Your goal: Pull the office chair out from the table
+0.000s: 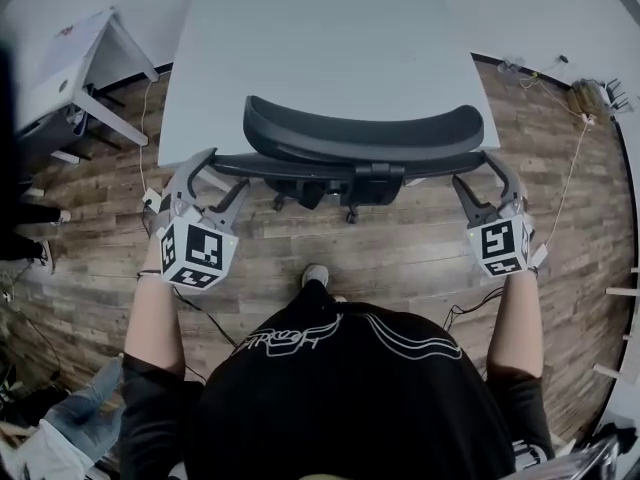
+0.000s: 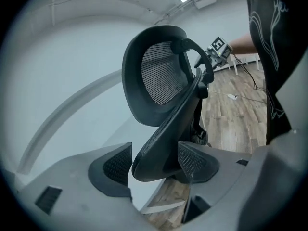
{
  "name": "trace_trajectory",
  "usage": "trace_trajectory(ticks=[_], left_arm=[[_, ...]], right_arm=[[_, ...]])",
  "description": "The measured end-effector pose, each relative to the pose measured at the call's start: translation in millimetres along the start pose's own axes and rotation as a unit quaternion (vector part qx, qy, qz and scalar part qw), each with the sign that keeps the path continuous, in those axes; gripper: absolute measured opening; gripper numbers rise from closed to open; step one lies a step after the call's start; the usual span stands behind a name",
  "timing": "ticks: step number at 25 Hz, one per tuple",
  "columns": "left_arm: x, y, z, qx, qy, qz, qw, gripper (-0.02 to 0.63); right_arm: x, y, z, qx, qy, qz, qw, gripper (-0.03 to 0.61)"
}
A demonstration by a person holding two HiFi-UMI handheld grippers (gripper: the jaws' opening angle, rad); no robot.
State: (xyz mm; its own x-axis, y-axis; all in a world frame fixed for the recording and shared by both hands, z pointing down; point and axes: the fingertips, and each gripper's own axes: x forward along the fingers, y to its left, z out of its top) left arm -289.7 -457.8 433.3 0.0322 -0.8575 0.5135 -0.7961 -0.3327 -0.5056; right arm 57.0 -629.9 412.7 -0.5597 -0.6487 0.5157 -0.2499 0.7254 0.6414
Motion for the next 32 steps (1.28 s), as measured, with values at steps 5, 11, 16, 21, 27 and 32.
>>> trace_trajectory(ticks=[5,11,16,21,27,32], left_arm=[[8,-2,-3,0.049,0.009,-0.015,0.9987,0.276],[14,-9,-5,0.099,0.008,-0.026,0.9947,0.261],[13,-9,-6,0.137,0.009,-0.052,0.9891,0.227],[12,-9,-7,0.134,0.009,-0.088,0.9871,0.213],[11,-9,-7,0.124,0.004,-0.093,0.9879,0.212],[12,-11,-7,0.124,0.006,-0.086,0.9885,0.212]], right_arm=[[10,1,-5,-0.032,0.012,-0.001,0.999,0.278],[7,4,-13,-0.055,0.015,-0.002,0.998,0.277],[8,3,-14,-0.061,0.031,0.014,0.998,0.276],[9,3,-15,-0.059,0.053,0.015,0.997,0.276],[10,3,-18,-0.062,0.069,0.015,0.996,0.275],[8,3,-19,-0.059,0.079,0.014,0.995,0.275]])
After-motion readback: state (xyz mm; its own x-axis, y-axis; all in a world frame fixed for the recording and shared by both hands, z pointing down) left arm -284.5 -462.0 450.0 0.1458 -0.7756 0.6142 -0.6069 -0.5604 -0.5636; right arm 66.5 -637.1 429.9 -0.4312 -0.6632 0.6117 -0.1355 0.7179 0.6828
